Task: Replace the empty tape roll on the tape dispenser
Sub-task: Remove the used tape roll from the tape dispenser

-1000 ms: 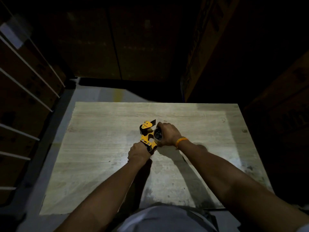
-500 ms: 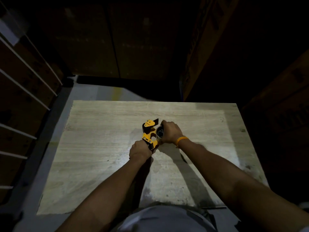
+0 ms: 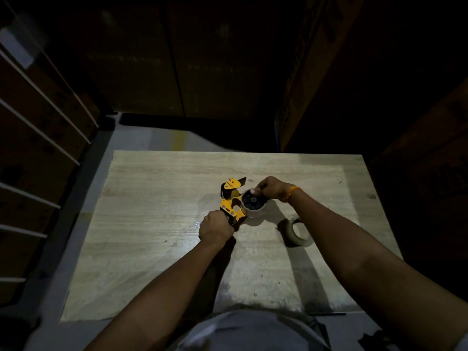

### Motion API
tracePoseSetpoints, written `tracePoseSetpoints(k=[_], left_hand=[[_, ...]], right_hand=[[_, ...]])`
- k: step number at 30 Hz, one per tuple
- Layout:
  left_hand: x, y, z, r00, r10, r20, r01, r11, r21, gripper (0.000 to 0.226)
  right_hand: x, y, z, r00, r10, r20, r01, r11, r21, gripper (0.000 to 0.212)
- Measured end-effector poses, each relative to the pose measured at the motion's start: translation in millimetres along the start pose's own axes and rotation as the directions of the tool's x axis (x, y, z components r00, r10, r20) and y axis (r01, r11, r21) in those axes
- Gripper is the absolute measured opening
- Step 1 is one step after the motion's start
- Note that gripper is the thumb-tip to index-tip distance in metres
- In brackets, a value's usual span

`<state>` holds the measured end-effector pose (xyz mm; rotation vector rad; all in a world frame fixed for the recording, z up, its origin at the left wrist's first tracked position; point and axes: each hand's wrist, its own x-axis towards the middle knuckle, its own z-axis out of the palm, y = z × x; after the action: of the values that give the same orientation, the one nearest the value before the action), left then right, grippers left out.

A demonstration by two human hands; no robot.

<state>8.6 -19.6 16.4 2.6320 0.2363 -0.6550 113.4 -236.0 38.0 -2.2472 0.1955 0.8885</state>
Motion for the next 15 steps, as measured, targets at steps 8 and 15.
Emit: tracePoseSetpoints(k=[8, 15], left_hand=[[-1.8, 2.2, -0.5, 1.0, 0.01, -0.019, -0.01, 1.0, -0.005, 0.044], [-6.2, 3.8, 1.0, 1.0, 0.018, -0.005, -0.018, 0.999, 0.038, 0.023]], right_hand=[[9.2, -8.5, -5.8, 0.995, -0.035, 0.09, 0.054, 0.974, -0.221, 0.035], [14.1, -18.3, -4.6, 0.99, -0.014, 0.137, 0.065, 0.925, -0.375, 0.037]])
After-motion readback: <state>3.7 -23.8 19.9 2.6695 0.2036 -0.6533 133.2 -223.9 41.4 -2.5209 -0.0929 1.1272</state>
